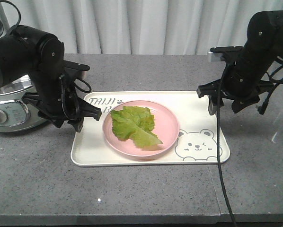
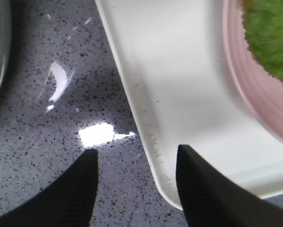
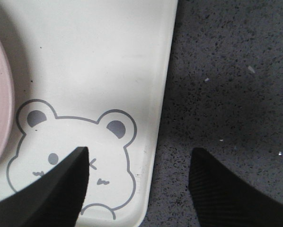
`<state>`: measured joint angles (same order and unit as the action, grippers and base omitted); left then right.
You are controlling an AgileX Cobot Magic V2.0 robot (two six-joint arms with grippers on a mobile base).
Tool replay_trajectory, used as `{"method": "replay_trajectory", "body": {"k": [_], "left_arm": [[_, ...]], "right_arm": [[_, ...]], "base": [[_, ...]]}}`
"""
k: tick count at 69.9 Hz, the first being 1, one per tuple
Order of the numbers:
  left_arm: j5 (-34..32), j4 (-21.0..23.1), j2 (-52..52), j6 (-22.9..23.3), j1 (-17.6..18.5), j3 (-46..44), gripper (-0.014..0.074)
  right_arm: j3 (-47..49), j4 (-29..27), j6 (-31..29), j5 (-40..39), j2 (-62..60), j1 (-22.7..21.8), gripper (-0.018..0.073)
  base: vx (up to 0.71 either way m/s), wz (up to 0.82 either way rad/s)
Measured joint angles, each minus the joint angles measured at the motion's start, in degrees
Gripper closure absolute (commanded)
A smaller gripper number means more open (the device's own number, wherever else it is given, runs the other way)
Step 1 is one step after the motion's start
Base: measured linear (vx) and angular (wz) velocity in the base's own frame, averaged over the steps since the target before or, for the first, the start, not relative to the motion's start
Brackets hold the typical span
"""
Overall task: Transfer vegetables to tray and serve
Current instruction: 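Lower both grippers to the tray's opposite short edges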
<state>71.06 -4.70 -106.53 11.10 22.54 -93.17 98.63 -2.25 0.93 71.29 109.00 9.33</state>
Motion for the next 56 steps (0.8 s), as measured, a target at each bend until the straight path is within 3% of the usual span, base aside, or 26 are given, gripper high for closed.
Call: {"method": "replay_trajectory", "body": {"k": [56], "left_arm": [[-0.2, -0.1, -4.0, 0.0, 0.0, 0.0, 0.0222]], "right_arm": [[0.0, 1.7, 2.0, -0.2, 6.2, 0.0, 0.01]], "base": [[0.0, 0.0]]}}
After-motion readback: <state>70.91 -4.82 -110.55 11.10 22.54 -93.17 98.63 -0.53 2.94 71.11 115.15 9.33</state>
